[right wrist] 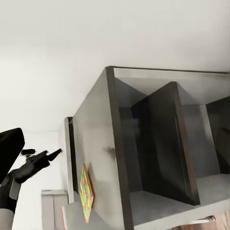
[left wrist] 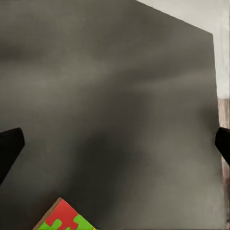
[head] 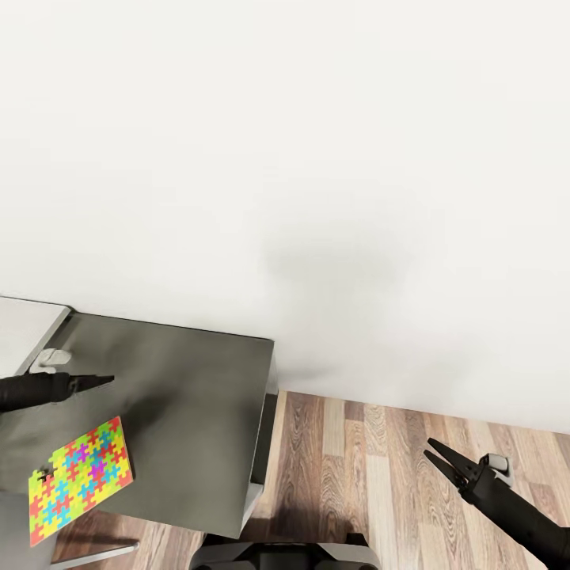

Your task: Put all the toys in the child's room - the three board games (two on the bed and one on the table), the two jigsaw puzzles on the table, and the tennis ball on the table - inside the toy box on the table in the child's room.

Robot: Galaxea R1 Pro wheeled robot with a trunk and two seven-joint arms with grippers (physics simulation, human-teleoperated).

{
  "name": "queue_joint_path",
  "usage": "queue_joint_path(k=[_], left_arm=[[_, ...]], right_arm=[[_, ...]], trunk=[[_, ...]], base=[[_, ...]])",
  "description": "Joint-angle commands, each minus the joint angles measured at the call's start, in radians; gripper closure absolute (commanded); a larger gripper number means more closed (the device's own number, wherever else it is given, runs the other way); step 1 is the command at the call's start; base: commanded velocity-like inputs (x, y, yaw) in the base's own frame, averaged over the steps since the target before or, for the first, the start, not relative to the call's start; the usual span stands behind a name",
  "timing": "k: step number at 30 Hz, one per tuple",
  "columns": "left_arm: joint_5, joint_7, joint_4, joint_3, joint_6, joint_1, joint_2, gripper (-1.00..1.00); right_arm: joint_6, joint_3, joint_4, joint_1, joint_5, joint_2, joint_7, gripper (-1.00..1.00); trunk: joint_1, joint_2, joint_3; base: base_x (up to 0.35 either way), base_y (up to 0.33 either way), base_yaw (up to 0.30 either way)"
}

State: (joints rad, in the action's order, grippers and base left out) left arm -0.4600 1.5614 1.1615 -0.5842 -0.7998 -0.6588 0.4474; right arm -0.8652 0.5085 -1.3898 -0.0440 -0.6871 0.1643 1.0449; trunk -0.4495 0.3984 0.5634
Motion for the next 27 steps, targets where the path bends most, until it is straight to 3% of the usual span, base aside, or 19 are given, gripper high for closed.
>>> queue_joint_path(k=[1, 5, 6, 10, 13, 16, 18, 22, 27], left_arm=[[0.035, 0.009, 0.022, 0.001, -0.029, 0.002, -0.002, -1.0], [0.125, 0.009, 0.077, 0.007, -0.068, 0.013, -0.006, -1.0], [0.198, 0.009, 0.136, 0.026, -0.101, 0.05, -0.015, -1.0], [0.315, 0.009, 0.228, 0.075, -0.148, 0.113, -0.045, -1.0], [0.444, 0.009, 0.281, 0.122, -0.166, 0.173, -0.064, -1.0], [0.519, 0.009, 0.298, 0.147, -0.169, 0.214, -0.072, -1.0], [0.577, 0.009, 0.306, 0.17, -0.167, 0.247, -0.087, -1.0], [0.614, 0.009, 0.313, 0.187, -0.164, 0.275, -0.102, -1.0], [0.631, 0.009, 0.319, 0.195, -0.162, 0.313, -0.111, -1.0]], right_arm=[[-0.003, 0.0, -0.001, 0.0, -0.001, -0.001, 0.001, -1.0], [-0.001, 0.002, -0.002, 0.0, -0.001, -0.002, 0.002, -1.0], [0.0, 0.001, -0.003, 0.001, 0.0, -0.002, 0.003, -1.0], [0.001, -0.001, -0.003, 0.001, 0.0, -0.004, 0.002, -1.0], [0.002, -0.003, -0.004, 0.001, 0.0, -0.005, 0.001, -1.0], [0.004, -0.019, -0.015, 0.001, 0.0, -0.006, 0.0, -1.0], [0.005, -0.05, -0.035, 0.001, 0.001, -0.005, -0.002, -1.0], [0.007, -0.077, -0.062, 0.001, 0.006, -0.006, -0.005, -1.0], [0.033, -0.088, -0.08, 0.001, 0.013, -0.005, -0.005, -1.0]], trunk=[[-0.001, 0.002, 0.001], [-0.001, 0.002, 0.001], [-0.001, 0.002, 0.001], [-0.001, 0.002, 0.001], [-0.001, 0.002, 0.001], [-0.001, 0.002, 0.001], [-0.001, 0.002, 0.001], [-0.001, 0.002, 0.001], [-0.001, 0.002, -0.002]], base=[[0.0, 0.0, 0.0], [0.0, 0.0, 0.0], [0.0, 0.0, 0.0], [0.0, 0.0, 0.0], [0.0, 0.0, 0.0], [0.0, 0.0, 0.0], [0.0, 0.0, 0.0], [0.0, 0.0, 0.0], [0.0, 0.0, 0.0]])
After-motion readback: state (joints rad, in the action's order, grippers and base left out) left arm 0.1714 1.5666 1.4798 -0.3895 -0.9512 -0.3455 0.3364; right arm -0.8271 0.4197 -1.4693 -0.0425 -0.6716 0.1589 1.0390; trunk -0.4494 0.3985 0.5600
